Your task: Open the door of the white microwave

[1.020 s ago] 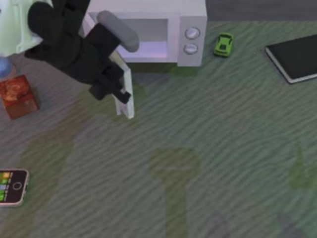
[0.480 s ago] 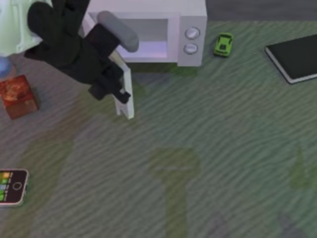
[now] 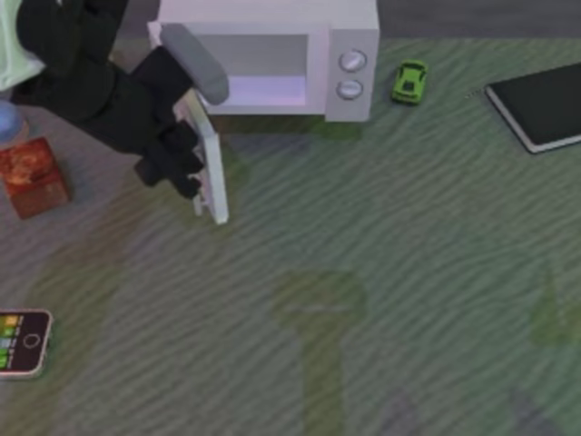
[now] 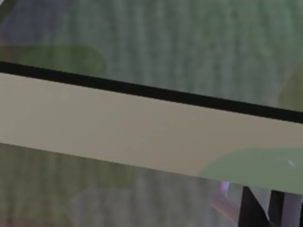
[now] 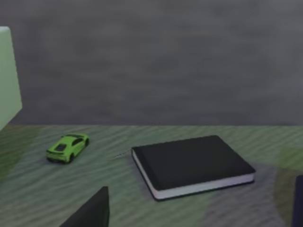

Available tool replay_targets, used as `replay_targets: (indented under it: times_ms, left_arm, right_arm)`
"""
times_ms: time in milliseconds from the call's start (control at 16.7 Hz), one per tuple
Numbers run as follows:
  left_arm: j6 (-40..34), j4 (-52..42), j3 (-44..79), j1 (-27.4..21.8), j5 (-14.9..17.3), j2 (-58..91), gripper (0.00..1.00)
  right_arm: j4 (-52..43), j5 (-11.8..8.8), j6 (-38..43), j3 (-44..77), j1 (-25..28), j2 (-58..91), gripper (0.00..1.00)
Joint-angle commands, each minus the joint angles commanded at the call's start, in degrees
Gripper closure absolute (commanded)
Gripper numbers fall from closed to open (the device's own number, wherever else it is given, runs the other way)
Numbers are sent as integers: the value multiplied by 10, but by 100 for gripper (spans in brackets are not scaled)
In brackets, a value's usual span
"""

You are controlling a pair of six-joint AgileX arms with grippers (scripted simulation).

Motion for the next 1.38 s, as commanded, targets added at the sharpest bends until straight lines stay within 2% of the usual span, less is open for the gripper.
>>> replay_targets:
  times_ms: [1380]
  left_arm:
    - [12,-4,-1,5,5,-1,100]
  right_arm:
    - [0,0,0,0,0,0,0]
